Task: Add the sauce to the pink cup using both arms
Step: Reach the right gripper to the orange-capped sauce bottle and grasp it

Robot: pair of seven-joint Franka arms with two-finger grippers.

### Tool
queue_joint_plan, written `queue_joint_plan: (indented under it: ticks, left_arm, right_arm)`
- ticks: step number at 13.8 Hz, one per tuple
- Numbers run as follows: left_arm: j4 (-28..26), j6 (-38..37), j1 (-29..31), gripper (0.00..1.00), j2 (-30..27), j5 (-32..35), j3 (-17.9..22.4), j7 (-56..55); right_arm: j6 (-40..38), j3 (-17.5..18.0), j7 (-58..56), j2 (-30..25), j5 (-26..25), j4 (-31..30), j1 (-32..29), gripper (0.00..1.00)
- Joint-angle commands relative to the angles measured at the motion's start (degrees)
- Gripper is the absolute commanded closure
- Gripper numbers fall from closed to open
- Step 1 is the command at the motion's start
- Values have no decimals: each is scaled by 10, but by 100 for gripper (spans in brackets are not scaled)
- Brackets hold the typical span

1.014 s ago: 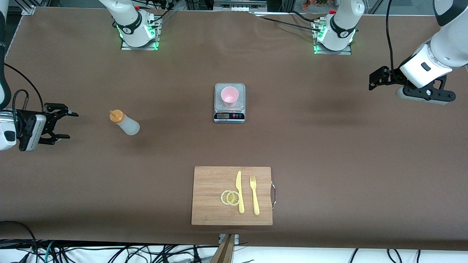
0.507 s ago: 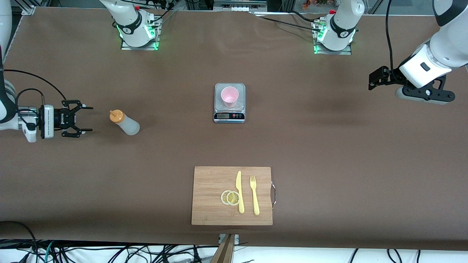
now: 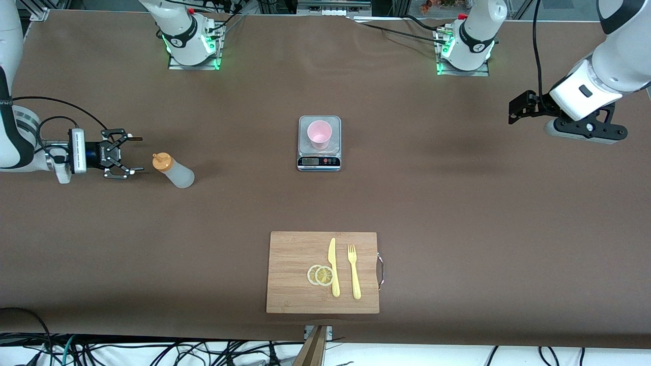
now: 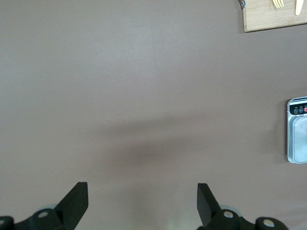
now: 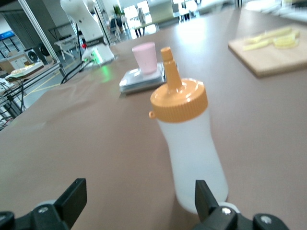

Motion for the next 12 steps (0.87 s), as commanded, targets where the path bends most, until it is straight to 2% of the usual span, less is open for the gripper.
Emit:
queue_joint_plan:
  ticks: [1, 7, 12]
  left_arm:
    - [13, -12, -3, 0, 3, 11, 0, -7]
    - [13, -18, -3, 0, 3, 11, 0, -8]
    - [13, -20, -3, 0, 3, 11, -1, -12]
  right_arm:
    - [-14, 7, -64, 40, 40, 0, -6, 0]
    - [-8, 9, -86, 55, 106, 6, 16, 0]
    - [-8, 9, -86, 57, 132, 13, 34, 0]
